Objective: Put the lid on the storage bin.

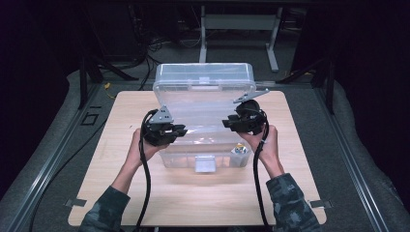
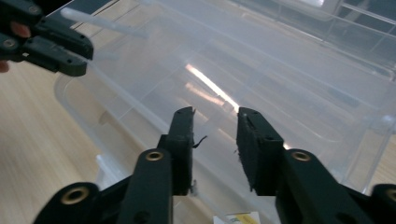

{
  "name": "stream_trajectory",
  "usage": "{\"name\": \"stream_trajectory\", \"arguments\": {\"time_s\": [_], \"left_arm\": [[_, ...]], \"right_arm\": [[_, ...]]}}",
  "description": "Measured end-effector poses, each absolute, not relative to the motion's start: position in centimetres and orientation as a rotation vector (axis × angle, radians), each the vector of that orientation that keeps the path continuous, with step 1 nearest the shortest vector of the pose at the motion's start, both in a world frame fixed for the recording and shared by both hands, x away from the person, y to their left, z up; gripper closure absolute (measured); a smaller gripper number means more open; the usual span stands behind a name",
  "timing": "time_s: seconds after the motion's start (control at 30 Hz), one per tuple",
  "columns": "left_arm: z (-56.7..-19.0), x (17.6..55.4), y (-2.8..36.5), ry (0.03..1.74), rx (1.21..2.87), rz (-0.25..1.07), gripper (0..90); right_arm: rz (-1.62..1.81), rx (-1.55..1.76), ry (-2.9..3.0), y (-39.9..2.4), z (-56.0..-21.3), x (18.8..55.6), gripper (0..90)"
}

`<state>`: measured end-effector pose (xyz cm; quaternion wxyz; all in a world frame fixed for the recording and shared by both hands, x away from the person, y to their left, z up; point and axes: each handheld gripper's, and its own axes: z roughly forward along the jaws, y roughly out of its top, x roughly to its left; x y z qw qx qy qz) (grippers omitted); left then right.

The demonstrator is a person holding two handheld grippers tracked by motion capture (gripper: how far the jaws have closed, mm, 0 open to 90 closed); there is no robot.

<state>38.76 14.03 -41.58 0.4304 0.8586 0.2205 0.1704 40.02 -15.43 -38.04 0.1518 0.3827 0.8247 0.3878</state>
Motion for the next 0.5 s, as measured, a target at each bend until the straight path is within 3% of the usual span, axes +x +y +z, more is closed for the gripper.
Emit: {"name": "stream_trajectory", "arguments": {"time_s": [0.5], "left_arm": [[-42.40,37.99,14.05,0.552,2.147,0.413,76.3]], "right_arm": [[1.151,1.083,2.240,-14.82,-37.24,40.88,85.2]]}}
